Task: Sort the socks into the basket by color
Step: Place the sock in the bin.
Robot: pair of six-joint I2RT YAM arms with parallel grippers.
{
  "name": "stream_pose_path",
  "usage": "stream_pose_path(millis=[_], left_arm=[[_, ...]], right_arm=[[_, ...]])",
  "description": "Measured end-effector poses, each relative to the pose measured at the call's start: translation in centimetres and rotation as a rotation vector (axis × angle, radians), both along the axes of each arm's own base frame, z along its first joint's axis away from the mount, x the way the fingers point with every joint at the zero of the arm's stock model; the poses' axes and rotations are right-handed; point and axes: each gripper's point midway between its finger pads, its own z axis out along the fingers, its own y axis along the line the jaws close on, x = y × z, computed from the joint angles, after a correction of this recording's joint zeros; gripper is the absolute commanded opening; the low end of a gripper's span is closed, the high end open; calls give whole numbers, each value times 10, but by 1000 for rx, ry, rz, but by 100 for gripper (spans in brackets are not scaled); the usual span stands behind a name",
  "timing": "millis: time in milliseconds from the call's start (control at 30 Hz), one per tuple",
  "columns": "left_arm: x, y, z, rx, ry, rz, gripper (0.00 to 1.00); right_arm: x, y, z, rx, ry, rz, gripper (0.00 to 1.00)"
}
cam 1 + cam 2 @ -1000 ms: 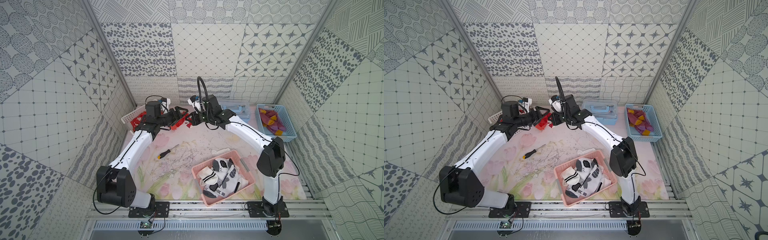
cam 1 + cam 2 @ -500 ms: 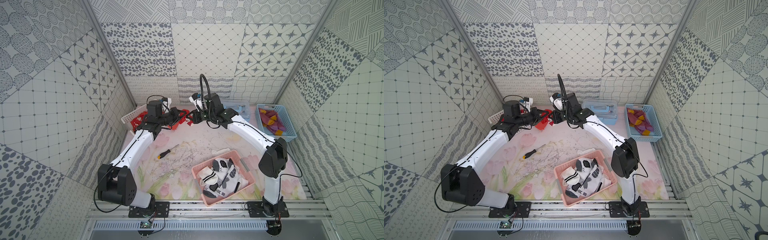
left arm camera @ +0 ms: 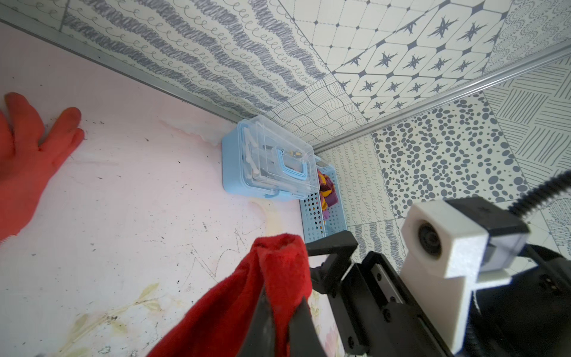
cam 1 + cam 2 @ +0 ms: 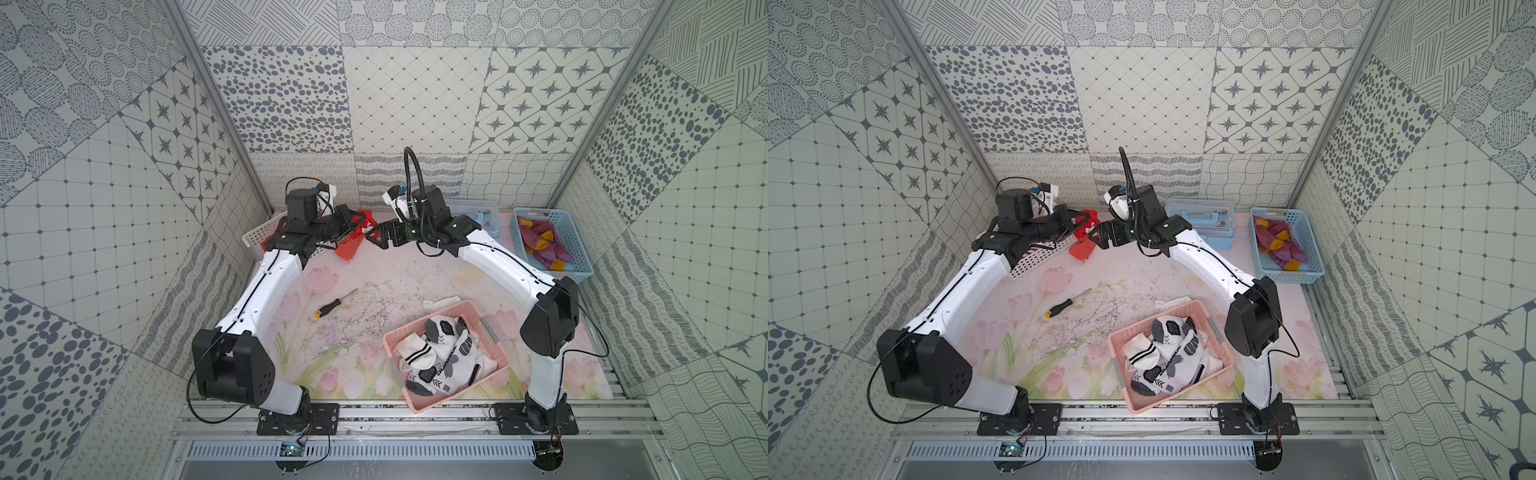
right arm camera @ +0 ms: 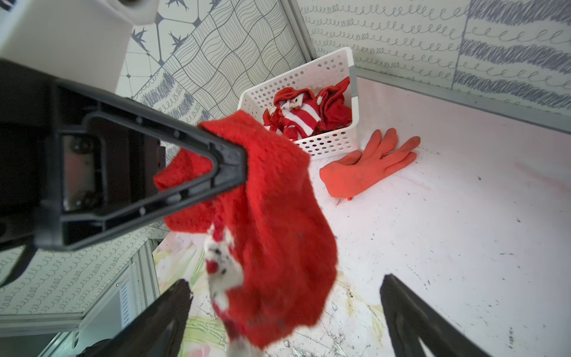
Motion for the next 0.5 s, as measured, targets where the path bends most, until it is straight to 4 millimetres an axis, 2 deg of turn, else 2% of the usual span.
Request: stream_pose_path(millis=[67,267,367,500], left_arm=[[6,11,1,17,3,23,0],[27,66,0,80,26,146,0],[37,102,-5,124,46,225,0],[49,153,-20,193,90,337,0]], right_arm=[[4,-12,6,-4,-3,-28,98],[15,-44,19,-9,-9,-110,98],[19,-54,16,-16,1,-129,98],[17,-60,-1,-49,44,-136,98]])
